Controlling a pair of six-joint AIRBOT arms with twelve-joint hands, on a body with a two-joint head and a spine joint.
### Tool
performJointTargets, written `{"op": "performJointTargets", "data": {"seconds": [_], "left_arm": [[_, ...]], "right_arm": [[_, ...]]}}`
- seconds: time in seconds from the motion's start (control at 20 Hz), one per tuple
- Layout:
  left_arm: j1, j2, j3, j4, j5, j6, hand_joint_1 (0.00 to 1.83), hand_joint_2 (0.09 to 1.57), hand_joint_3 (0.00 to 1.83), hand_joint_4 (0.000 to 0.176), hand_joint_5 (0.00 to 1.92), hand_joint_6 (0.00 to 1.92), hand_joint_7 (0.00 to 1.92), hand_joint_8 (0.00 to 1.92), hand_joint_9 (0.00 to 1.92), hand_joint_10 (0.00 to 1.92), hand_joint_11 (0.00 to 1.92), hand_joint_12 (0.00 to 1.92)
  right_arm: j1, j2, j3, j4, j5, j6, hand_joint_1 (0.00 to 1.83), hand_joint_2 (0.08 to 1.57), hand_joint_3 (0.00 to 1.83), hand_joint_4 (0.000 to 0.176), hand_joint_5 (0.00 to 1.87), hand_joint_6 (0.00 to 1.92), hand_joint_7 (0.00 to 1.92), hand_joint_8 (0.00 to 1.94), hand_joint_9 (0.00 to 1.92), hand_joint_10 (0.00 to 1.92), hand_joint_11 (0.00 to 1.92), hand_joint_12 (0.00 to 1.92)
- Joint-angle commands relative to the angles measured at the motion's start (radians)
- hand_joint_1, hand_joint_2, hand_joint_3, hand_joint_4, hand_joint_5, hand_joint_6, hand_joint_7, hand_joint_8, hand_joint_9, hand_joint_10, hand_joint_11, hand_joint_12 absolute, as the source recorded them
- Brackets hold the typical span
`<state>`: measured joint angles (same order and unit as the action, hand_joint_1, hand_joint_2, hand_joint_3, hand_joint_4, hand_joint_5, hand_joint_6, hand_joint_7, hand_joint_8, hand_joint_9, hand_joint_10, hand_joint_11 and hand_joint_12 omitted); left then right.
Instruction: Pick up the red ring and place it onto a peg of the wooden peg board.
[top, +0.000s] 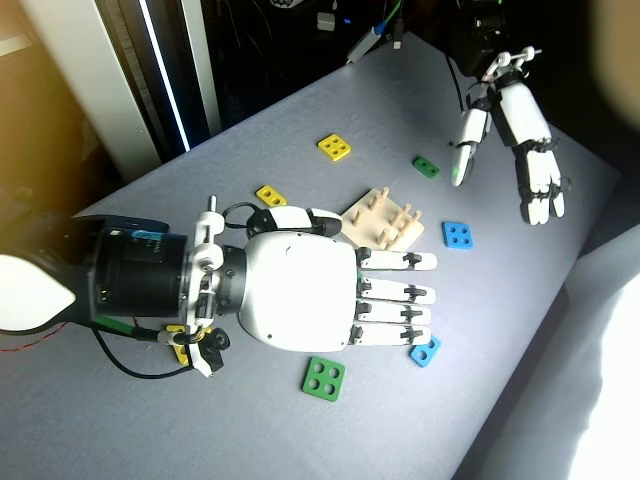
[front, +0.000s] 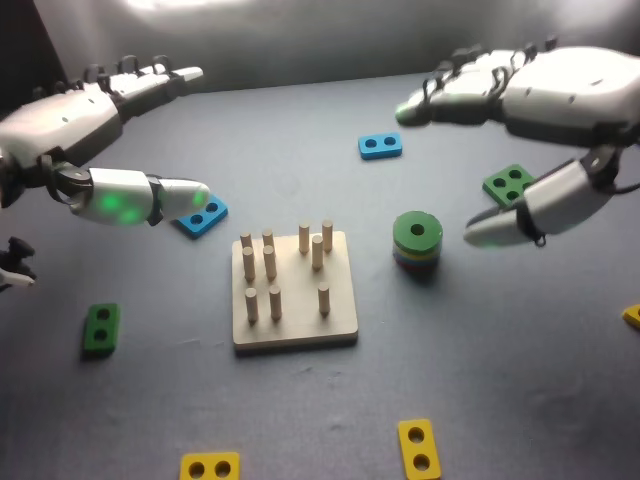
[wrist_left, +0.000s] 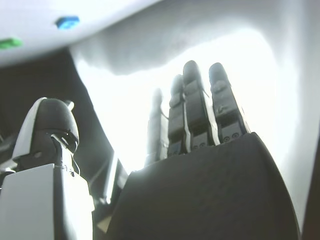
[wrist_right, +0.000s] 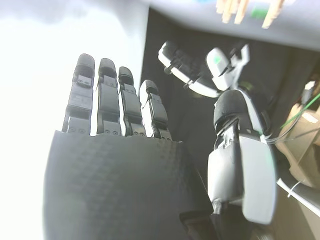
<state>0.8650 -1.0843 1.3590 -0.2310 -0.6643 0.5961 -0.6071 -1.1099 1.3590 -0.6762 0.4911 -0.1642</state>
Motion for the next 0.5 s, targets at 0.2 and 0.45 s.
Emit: {"op": "performJointTargets", "data": {"seconds": [0.2,0.45], "left_arm": [[-0.019,-0.04,0.048,-0.009,-0.03,0.0,0.45,0.98,0.0,0.155,0.0,0.0,0.0,0.0,0.0,0.0,0.0,0.0],[-0.024,-0.043,0.049,-0.008,-0.028,0.0,0.42,0.99,0.01,0.175,0.0,0.0,0.0,0.0,0.0,0.0,0.0,0.0]], "right_arm": [[0.011,-0.041,0.033,-0.052,0.039,0.082,0.73,0.9,0.01,0.014,0.26,0.01,0.19,0.0,0.12,0.06,0.0,0.49],[0.01,-0.054,0.044,-0.058,0.023,0.084,0.73,0.91,0.0,0.024,0.28,0.01,0.22,0.0,0.14,0.04,0.0,0.53]]}}
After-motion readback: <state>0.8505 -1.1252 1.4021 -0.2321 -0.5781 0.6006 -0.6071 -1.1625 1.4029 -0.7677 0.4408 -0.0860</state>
